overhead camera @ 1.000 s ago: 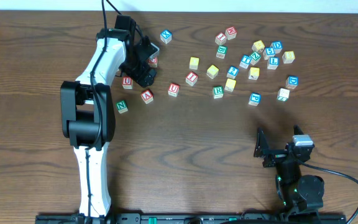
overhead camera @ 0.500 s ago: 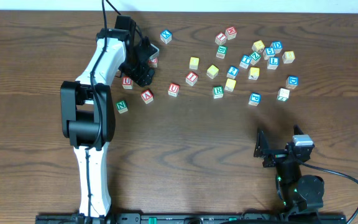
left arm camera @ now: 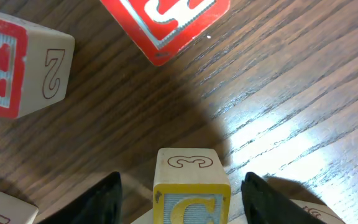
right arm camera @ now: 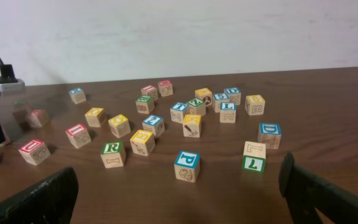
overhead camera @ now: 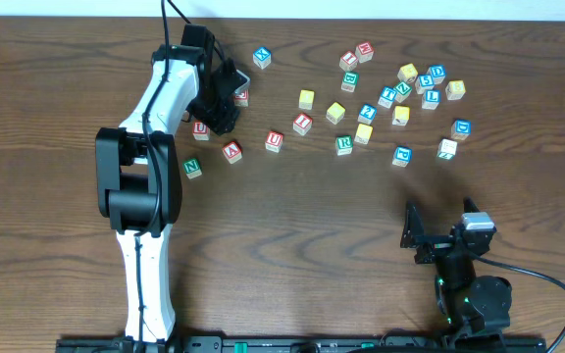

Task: Spell out CORL
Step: 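Lower the left gripper and close it on the yellow C block, then lift the C block and carry it toward the front-center table area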

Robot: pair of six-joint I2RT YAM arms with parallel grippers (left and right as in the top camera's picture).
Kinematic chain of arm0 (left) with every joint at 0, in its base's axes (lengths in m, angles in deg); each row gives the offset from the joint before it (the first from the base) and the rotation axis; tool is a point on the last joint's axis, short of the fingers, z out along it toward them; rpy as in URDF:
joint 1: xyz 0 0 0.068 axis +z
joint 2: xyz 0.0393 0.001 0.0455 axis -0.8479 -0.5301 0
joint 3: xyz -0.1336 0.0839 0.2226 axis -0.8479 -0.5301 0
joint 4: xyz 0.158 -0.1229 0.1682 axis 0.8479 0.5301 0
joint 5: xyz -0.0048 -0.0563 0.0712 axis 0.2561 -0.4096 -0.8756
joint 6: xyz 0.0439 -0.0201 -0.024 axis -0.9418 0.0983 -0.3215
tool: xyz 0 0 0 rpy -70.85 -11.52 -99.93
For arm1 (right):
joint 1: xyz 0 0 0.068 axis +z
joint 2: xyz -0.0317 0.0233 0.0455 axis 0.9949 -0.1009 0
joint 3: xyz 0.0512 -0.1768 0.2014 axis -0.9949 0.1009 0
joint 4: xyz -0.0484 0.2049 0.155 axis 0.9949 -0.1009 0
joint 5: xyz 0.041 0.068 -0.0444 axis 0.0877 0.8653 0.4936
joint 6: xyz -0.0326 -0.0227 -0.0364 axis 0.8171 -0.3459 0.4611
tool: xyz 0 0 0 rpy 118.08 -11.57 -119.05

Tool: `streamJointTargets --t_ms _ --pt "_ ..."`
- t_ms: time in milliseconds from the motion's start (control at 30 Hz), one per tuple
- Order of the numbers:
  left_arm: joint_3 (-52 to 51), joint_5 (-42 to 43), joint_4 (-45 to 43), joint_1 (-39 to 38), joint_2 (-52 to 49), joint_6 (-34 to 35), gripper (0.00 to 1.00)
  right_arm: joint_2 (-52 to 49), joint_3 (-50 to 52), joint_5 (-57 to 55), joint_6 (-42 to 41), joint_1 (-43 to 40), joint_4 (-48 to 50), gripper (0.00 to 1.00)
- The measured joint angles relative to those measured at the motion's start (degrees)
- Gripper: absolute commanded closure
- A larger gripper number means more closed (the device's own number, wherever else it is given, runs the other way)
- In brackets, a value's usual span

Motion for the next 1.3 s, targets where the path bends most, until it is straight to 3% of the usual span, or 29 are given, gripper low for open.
streamJointTargets --t_ms 67,200,400,1033,1133,1167,1300 --pt "0.00 -0.02 0.04 0.00 0.00 -0.11 0.55 0.00 0.00 0.00 0.00 0.00 0.00 0.01" --pt "0.00 0.00 0.13 0.00 0.00 -0.07 0.57 0.00 0.00 0.00 0.00 0.00 0.00 0.01" --pt "-1.14 -0.04 -0.04 0.00 0.00 -0.11 0.72 0.00 0.00 0.00 0.00 0.00 0.00 0.01" --pt "-1.11 -0.02 -0.02 0.00 0.66 1.25 0.73 0.00 0.00 0.00 0.00 0.00 0.00 0.01" --pt "-1.14 -0.02 0.02 0.00 4.13 2.47 0.73 0.00 0.00 0.00 0.00 0.00 0.00 0.01" --pt "-1.14 -0.02 0.02 0.00 6.10 2.91 0.77 0.00 0.00 0.00 0.00 0.00 0.00 0.01" --pt "-1.11 0.00 0.31 0.00 18.10 7.37 0.79 0.00 0.00 0.00 0.00 0.00 0.00 0.01"
